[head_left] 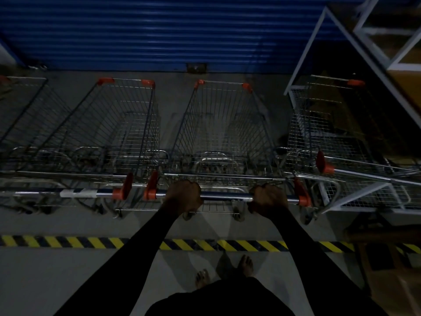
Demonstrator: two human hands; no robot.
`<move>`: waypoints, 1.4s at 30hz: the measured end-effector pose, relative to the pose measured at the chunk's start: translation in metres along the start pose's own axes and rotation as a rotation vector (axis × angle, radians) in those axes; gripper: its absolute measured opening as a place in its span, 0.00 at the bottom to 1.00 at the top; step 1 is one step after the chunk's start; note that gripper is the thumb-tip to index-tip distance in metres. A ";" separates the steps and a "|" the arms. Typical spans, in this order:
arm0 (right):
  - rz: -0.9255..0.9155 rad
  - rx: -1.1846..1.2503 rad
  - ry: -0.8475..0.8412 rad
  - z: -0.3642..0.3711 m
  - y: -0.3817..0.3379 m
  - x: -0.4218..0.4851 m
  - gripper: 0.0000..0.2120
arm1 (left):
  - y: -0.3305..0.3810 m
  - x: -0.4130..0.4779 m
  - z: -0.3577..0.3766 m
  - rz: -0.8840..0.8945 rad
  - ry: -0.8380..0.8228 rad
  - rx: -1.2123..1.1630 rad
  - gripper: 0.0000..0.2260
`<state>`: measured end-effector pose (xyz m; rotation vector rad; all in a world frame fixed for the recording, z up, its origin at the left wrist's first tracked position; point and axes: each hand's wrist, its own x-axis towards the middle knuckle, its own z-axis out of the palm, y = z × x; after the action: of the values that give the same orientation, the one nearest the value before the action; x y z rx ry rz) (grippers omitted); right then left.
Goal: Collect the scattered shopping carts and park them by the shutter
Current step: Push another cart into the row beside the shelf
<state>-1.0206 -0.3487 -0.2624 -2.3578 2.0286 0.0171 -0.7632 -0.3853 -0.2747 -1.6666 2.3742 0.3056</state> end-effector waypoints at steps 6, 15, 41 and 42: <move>-0.024 0.004 -0.051 0.008 0.003 -0.008 0.18 | 0.000 -0.003 -0.004 0.054 0.013 -0.017 0.16; -0.035 0.146 -0.102 0.001 0.005 -0.008 0.37 | 0.010 -0.011 -0.012 0.028 0.163 -0.176 0.34; 0.258 0.253 0.218 -0.019 0.326 -0.093 0.38 | 0.382 0.116 -0.066 0.415 0.360 -0.200 0.43; 0.253 0.238 0.217 -0.019 0.349 -0.097 0.38 | 0.400 0.125 -0.067 0.409 0.310 -0.192 0.44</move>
<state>-1.3802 -0.3058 -0.2462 -2.0261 2.2635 -0.4657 -1.1855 -0.3834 -0.2315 -1.3679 3.0051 0.3767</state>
